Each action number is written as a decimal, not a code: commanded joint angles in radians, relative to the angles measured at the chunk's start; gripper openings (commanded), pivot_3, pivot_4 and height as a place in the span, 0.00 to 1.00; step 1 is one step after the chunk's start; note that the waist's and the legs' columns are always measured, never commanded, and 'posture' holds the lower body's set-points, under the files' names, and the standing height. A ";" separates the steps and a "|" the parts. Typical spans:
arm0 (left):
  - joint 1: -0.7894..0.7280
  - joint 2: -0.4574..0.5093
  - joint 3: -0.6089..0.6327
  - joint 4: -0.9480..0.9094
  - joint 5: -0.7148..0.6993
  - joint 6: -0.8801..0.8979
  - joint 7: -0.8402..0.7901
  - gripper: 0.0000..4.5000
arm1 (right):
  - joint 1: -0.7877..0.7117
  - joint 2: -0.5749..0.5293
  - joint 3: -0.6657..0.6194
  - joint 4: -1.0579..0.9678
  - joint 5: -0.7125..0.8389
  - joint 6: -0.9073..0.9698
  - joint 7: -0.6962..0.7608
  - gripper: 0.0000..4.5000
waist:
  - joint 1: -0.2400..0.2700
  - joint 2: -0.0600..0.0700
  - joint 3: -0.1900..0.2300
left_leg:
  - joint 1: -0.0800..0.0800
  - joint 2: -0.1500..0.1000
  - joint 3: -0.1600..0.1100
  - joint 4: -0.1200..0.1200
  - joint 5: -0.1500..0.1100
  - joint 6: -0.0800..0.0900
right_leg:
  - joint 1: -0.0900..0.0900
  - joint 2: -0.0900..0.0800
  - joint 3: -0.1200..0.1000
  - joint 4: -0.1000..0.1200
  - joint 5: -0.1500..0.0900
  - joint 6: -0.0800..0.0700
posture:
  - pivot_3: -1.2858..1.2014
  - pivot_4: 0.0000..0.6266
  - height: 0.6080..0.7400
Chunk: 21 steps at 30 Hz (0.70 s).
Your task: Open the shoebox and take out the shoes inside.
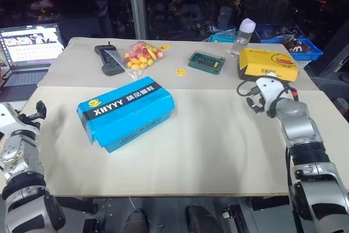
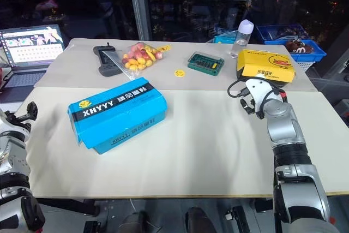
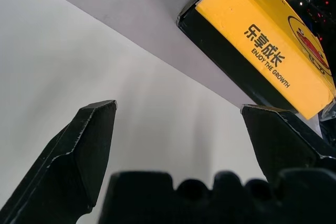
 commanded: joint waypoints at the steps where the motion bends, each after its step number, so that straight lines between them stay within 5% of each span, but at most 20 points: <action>1: -0.027 0.025 -0.001 -0.003 0.005 -0.021 0.006 0.99 | -0.004 -0.013 -0.036 -0.050 0.007 0.006 -0.007 1.00 | 0.000 0.000 0.000 | 0.000 0.000 0.000 0.000 0.000 0.000 | 0.000 0.000 0.000 0.000 0.000 0.000 | 0.52 0.24 0.90; 5: -0.055 0.008 -0.029 0.035 0.020 -0.027 -0.007 0.99 | 0.029 -0.021 -0.057 -0.068 0.011 0.020 -0.015 1.00 | 0.003 0.000 0.000 | 0.000 0.000 0.000 0.000 0.000 0.000 | 0.000 0.000 0.000 0.000 0.000 0.000 | 0.52 0.24 0.90; 12: -0.087 0.019 -0.152 0.072 0.071 -0.019 -0.214 1.00 | 0.122 -0.020 -0.086 -0.247 0.204 0.101 0.242 0.53 | 0.002 0.000 0.000 | 0.000 0.000 0.000 0.000 0.000 0.000 | 0.001 0.000 0.000 0.000 0.000 0.000 | 0.52 0.24 0.90; 15: -0.109 0.066 -0.253 0.093 0.121 -0.002 -0.423 0.84 | 0.220 -0.021 -0.047 -0.525 0.407 0.230 0.454 0.31 | -0.002 0.000 0.000 | 0.000 0.000 0.000 0.000 0.000 0.000 | 0.001 0.000 0.000 0.000 0.000 0.000 | 0.52 0.24 0.90; 19: -0.202 0.110 -0.317 0.182 0.173 -0.001 -0.503 0.49 | 0.286 -0.039 0.014 -0.739 0.553 0.302 0.590 0.01 | -0.006 0.000 0.000 | 0.000 0.000 -0.002 0.000 0.000 0.000 | 0.000 0.002 -0.001 0.001 -0.001 0.000 | 0.52 0.24 0.90; 21: -0.262 0.119 -0.347 0.230 0.205 -0.001 -0.515 0.31 | 0.266 -0.017 0.091 -0.774 0.554 0.318 0.598 0.00 | -0.004 0.000 0.000 | 0.000 0.000 -0.002 0.001 0.000 0.000 | 0.000 0.002 0.000 0.001 -0.001 0.000 | 0.52 0.24 0.90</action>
